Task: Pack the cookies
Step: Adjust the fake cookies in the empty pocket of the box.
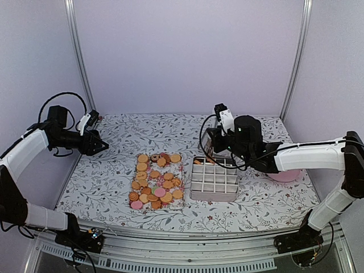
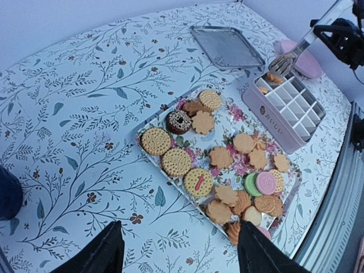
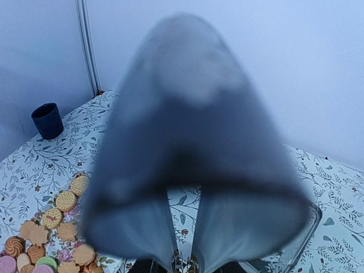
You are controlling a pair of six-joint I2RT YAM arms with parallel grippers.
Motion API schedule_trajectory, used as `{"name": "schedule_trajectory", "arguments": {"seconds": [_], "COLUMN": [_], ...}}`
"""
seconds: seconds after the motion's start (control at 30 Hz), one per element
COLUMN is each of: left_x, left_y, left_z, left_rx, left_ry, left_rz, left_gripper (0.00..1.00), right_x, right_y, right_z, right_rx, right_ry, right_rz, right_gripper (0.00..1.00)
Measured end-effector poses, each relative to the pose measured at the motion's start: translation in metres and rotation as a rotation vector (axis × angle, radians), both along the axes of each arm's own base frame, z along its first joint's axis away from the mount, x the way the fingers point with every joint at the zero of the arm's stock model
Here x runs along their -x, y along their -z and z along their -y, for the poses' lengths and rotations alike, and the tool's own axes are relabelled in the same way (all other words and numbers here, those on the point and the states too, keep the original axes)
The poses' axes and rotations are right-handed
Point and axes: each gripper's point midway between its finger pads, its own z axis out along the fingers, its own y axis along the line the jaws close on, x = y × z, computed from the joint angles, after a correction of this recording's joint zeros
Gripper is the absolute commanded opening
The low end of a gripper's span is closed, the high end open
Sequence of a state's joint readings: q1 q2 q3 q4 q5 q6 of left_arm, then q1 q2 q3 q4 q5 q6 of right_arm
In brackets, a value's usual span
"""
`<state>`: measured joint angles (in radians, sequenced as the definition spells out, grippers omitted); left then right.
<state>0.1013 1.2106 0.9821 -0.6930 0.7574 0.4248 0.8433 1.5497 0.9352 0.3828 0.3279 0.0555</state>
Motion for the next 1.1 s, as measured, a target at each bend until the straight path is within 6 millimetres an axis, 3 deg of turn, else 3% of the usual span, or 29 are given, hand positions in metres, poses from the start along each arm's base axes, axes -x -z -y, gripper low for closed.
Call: {"name": "schedule_trajectory", "arguments": {"seconds": [0.27,0.37,1.1], "left_x": [0.0,0.0,0.0], "left_y": [0.0,0.0,0.0], "left_z": [0.0,0.0,0.0], "left_rx": [0.002,0.002,0.002], "left_ry": [-0.004,-0.005,-0.005], "left_rz": [-0.004,-0.005,-0.005], "left_gripper": [0.69,0.69,0.69], "right_x": [0.0,0.001,0.003], "right_y": [0.002,0.007,0.017], "right_z": [0.01,0.013,0.002], "right_rx": [-0.039,-0.042,0.019], "right_ry": [0.005,0.008,-0.063], "right_rz": [-0.024,-0.038,-0.032], "right_gripper": [0.23,0.32,0.34]}}
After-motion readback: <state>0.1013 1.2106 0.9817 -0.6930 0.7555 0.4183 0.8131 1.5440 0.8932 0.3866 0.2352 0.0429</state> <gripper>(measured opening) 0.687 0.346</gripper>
